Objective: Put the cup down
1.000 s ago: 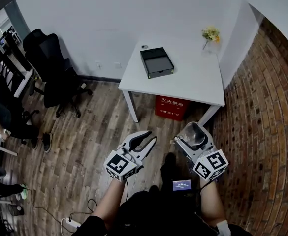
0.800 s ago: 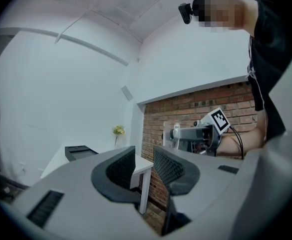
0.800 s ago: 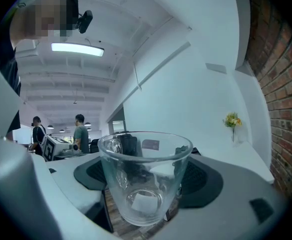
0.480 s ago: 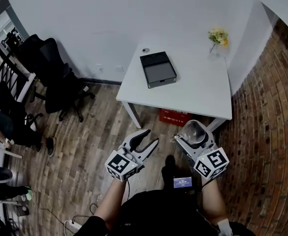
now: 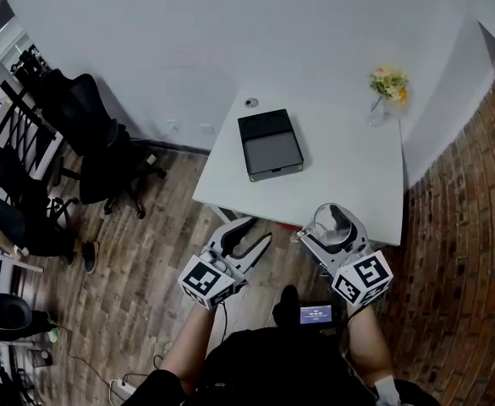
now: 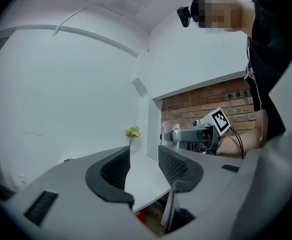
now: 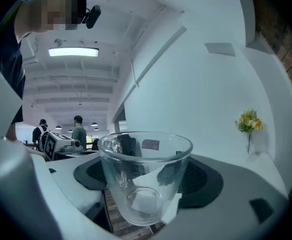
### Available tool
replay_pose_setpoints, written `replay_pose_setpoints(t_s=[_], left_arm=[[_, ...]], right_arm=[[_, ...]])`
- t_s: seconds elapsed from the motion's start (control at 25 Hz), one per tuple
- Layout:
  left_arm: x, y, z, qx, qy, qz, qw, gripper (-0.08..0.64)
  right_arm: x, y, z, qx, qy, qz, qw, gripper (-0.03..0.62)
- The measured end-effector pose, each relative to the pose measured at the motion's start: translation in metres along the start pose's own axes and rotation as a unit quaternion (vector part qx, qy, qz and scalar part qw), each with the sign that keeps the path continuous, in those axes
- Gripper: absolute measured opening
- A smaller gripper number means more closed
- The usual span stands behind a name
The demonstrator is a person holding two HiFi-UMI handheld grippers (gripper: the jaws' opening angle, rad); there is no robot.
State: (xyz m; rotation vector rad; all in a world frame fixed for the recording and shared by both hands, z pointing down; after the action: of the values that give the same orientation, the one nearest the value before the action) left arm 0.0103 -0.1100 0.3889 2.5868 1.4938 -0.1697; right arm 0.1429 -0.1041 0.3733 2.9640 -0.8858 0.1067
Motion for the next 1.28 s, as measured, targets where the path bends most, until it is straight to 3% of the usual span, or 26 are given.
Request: replay_pose_setpoints(t_s=[0.28,0.56,0.92,1.28], left_arm=[[-0.03,0.042,0.013,-0.008,0.002,0.011,0.9999,0.178],[-0.047,0.056,0.012,-0.007,-0.009,0.023,0.9997,0.178],[-0.064,0.052,0.014,-0.007,-0.009,0.018,0.9998,0.181],[-0.09,0.045,0.017,-0.006,-0.008,-0.016,0.9998,0.181]], right_arm=[[0.045,0.033,0.006,0.002,0.005,0.017,1.0,0.41],[0.059,0.05,0.006,0.002,0.01,0.026,1.0,0.41],[0.057,0.069,0.002,-0.008,0.007,0.025,1.0,0.41],[0.044,0.094,0.005,-0.01,0.005,-0.003,1.0,0.41]])
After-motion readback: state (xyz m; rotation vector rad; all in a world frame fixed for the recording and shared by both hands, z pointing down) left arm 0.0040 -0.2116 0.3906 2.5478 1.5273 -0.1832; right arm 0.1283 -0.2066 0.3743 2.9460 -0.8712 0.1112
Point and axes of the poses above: the fingertips, and each gripper's own axes: y forward along the fingers, x to its right, z out of its top, the point moved 2 cm from there along -y, backward along the fingers, and after that the axes turned 6 degrees about -y, right-handed, at the moved point
